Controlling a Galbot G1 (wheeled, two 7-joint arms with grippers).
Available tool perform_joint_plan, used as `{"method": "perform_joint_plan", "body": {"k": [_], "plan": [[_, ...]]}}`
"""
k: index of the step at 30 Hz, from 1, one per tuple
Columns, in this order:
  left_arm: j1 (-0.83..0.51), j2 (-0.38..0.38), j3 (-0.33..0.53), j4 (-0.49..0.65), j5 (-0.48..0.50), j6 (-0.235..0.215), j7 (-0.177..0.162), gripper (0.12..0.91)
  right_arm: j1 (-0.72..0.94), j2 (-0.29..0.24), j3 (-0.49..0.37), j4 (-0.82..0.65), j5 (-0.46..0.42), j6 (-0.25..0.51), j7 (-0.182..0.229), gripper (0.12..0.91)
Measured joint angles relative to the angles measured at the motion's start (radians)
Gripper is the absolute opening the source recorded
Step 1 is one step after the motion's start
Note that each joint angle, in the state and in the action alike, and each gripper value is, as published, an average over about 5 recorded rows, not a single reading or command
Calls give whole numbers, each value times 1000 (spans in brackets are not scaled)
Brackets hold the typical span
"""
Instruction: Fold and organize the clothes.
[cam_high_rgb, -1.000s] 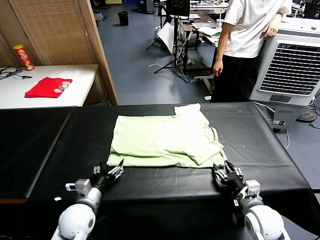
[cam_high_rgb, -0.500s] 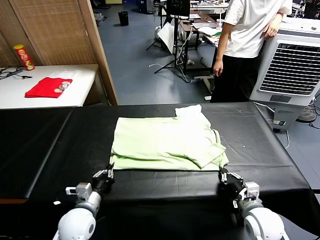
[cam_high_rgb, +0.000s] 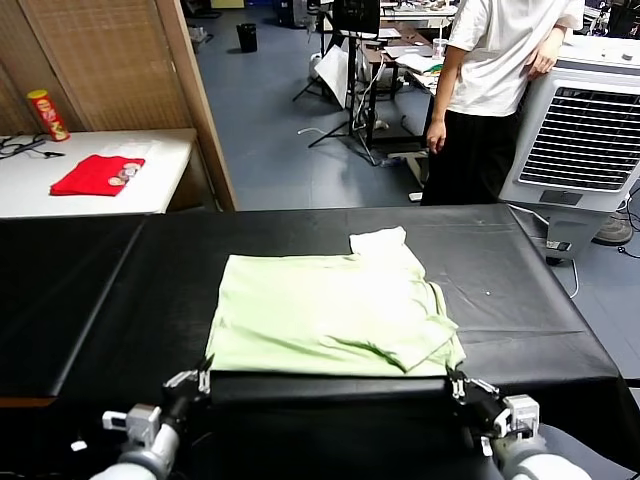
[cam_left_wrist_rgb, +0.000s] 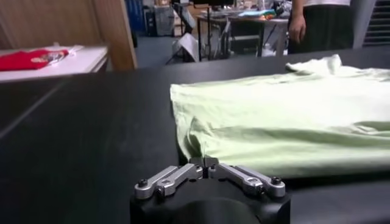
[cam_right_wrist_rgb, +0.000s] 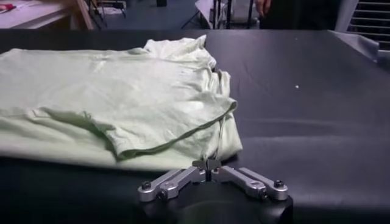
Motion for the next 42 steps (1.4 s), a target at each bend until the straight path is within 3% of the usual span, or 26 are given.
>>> {"method": "perform_joint_plan", "body": {"k": [4,7,11,14,20,29,34,42], "plan": [[27,-3,-9,-32,-3,17,-13,427,-26,0,13,48,3,-18,5,621],[33,-2,-19,-53,-11,31,-21,594,-28,-5,25,80,27,-13,2,748],[3,9,-38,-65,-67,49,-17,762,37,-30,23,70,54,26,-4,794],[-67,27,-37,-43,-123,69,-23,793,152,-54,0,11,58,27,-4,797],[-293,60,5,57,-239,119,-69,798,456,-89,-105,-170,70,10,15,798],[-626,105,121,273,-390,174,-127,798,858,-59,-307,-550,138,9,71,798],[-796,90,205,433,-436,207,-150,798,1034,-24,-387,-760,156,-34,56,798],[-966,69,282,648,-446,232,-117,798,1208,46,-449,-1021,118,-17,-2,798]]}}
